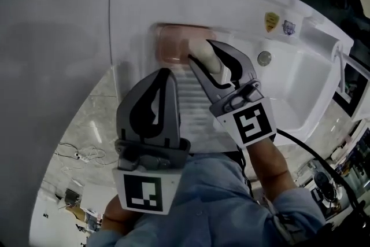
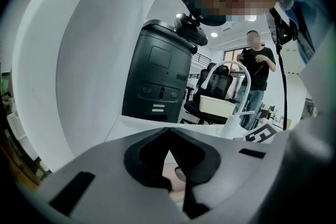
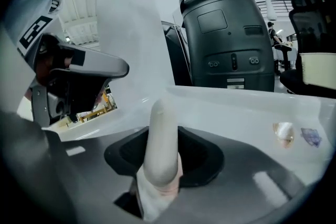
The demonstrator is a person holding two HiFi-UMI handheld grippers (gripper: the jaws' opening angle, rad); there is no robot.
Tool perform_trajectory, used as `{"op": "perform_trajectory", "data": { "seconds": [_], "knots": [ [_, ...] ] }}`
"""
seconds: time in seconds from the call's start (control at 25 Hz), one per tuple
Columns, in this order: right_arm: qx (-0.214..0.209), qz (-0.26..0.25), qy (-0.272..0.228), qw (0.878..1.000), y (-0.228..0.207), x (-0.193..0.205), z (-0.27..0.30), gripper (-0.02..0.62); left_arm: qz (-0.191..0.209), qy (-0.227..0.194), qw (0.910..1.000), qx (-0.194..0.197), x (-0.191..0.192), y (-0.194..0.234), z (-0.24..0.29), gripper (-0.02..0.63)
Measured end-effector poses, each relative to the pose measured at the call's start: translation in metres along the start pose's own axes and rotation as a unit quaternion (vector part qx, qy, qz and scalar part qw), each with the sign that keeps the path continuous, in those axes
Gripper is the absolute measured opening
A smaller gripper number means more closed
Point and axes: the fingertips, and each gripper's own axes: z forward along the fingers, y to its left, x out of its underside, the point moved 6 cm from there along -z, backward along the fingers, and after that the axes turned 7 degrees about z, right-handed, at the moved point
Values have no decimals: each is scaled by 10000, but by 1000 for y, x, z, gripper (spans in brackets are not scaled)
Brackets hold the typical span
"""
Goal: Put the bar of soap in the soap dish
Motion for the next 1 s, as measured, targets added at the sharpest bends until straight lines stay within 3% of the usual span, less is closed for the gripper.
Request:
{"op": "perform_trajectory", "data": {
  "seconds": [0.6, 1.0],
  "knots": [
    [128, -579, 867, 9945, -1, 21, 34, 153, -139, 155, 9998, -19, 8, 12, 4, 5],
    [259, -638, 873, 9938, -8, 18, 32, 173, -135, 135, 9998, -30, 4, 12, 2, 5]
  ]
}}
